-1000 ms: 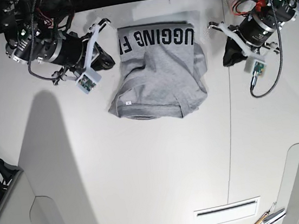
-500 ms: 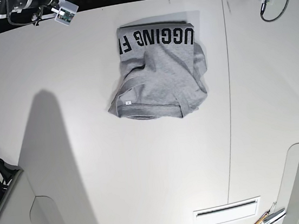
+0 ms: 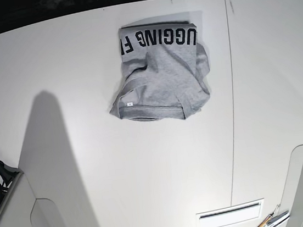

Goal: Fold the T-shirt properly

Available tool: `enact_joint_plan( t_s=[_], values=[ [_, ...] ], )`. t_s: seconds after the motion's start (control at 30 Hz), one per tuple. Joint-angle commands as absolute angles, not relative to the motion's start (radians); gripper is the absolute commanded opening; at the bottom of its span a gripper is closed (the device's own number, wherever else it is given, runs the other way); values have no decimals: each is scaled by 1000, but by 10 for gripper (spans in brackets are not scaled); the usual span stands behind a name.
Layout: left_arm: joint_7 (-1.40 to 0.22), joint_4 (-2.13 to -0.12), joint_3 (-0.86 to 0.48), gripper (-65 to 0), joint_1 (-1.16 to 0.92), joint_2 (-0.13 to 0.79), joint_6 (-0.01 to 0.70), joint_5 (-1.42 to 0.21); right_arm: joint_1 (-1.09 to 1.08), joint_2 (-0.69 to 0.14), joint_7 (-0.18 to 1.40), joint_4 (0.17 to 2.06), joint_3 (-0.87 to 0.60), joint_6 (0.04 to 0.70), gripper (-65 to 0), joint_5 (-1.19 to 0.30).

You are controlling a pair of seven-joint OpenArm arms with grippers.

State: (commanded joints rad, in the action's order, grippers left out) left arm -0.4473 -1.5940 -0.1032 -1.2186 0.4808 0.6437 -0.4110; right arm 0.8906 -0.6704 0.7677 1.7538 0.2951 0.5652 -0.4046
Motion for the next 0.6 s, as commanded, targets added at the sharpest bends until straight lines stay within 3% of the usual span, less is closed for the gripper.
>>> enact_joint_plan(
  t_s=[0.07,0.13,0.23,0.43,0.6],
  values=[
    [-335,-1483,-28,-650,-1170,495,562,-364,864,-670,653,1646,350,565,-650,-310],
    [-249,-1357,35,-650,-1097,499,534,-363,806,-669,596,1529,415,565,-650,-249],
    [-151,-1154,115,-650,-953,499,535,-361,690,-659,567,1354,509,565,-650,-243],
    [-149,-732,338,-650,-633,500,534,-361,501,-572,568,1064,683,596,-650,-243],
    [-150,-601,556,-650,-478,511,534,-362,484,-534,576,1001,764,595,-650,-162]
  ],
)
